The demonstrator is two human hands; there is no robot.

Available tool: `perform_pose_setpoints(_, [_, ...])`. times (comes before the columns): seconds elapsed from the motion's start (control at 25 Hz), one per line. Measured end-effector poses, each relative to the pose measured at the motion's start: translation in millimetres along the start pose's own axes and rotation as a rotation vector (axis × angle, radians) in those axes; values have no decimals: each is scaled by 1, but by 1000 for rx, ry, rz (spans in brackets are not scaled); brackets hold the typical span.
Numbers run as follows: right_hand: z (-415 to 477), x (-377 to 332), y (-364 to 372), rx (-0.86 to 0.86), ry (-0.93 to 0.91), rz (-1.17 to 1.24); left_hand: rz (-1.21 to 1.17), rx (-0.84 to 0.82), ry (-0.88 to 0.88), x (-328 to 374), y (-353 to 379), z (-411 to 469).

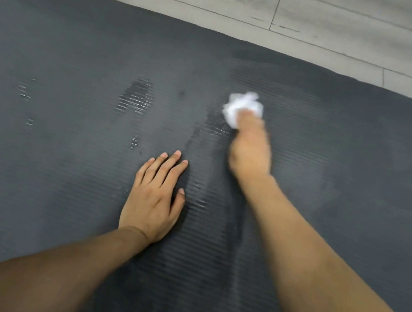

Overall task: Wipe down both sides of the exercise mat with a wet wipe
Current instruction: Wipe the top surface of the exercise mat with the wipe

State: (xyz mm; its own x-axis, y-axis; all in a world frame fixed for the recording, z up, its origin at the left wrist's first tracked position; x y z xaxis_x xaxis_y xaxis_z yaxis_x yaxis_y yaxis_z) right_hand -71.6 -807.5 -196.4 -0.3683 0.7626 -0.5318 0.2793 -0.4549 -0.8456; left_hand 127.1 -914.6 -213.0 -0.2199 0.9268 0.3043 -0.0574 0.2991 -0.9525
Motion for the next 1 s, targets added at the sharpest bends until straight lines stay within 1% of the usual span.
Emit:
perform_pose_setpoints(0.04, [-7,-35,27,-127,-223,-66,-35,8,-6,-2,-1,-1])
perform_pose_setpoints(0.08, [-15,-54,46,-245,-412,-179,-75,21,-13,-3,-2,-1])
perform_pose_setpoints(0.12, [-16,-55,48,-317,-530,-264,-110,32,-23,-5,-3,-2])
perform_pose_setpoints(0.16, [-8,-37,37,-320,-549,-296,-138,42,-32,-6,-4,-3])
perform_pose_setpoints(0.2, [1,-10,19,-256,-486,-306,-155,51,-35,-6,-4,-3])
perform_pose_setpoints(0.28, [18,57,-28,-63,-164,-336,-152,65,-37,-6,-3,-4])
perform_pose_setpoints(0.32, [19,82,-49,-1,-6,-372,-136,71,-34,-5,-2,-4])
perform_pose_setpoints(0.36, [18,92,-58,29,104,-384,-108,76,-33,-5,-1,-4])
perform_pose_setpoints(0.4, [15,83,-55,45,156,-355,-71,75,-30,-4,1,-3])
perform_pose_setpoints(0.44, [8,61,-39,48,139,-260,-30,69,-26,-3,2,-2])
perform_pose_setpoints(0.48, [-3,31,-18,30,29,-175,7,61,-21,-2,3,-2])
perform_pose_setpoints(0.52, [-19,-2,7,-26,-135,-151,38,55,-15,-1,4,-2])
perform_pose_setpoints(0.56, [-41,-30,32,-105,-306,-167,64,48,-7,-1,5,-2])
perform_pose_setpoints(0.6, [-61,-46,45,-164,-422,-214,91,35,3,0,4,-2])
perform_pose_setpoints(0.64, [-72,-47,46,-212,-479,-260,116,10,4,0,3,-2])
perform_pose_setpoints(0.68, [-76,-31,34,-217,-479,-274,131,-24,-4,1,2,-2])
perform_pose_setpoints(0.72, [-75,-3,16,-166,-411,-278,135,-61,-18,1,1,-3])
perform_pose_setpoints(0.76, [-76,32,-5,-104,-279,-281,134,-94,-33,-1,-1,-6])
perform_pose_setpoints(0.84, [-90,112,-58,71,68,-296,128,-131,-29,-5,-8,-22])
perform_pose_setpoints(0.88, [-104,146,-82,126,213,-309,123,-132,-1,-5,-12,-36])
perform_pose_setpoints(0.92, [-117,169,-98,139,313,-320,123,-129,35,-4,-14,-53])
perform_pose_setpoints(0.96, [-123,176,-104,133,375,-314,131,-126,64,-1,-14,-75])
perform_pose_setpoints(1.0, [-126,168,-103,137,394,-280,132,-128,82,2,-12,-98])
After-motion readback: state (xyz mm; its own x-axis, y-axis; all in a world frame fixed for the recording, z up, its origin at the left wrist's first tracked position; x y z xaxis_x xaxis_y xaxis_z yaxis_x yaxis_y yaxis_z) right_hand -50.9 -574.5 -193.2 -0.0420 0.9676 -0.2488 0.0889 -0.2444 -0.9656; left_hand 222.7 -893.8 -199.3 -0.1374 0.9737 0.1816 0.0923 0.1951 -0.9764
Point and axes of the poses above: each hand's wrist, its own z-axis towards the middle knuckle, its own y-axis out of the palm, x = y × z, the point moved 5 cm from there along z, towards the middle knuckle, and after that the axes turned 7 degrees about -x, right-handed, at the moved point
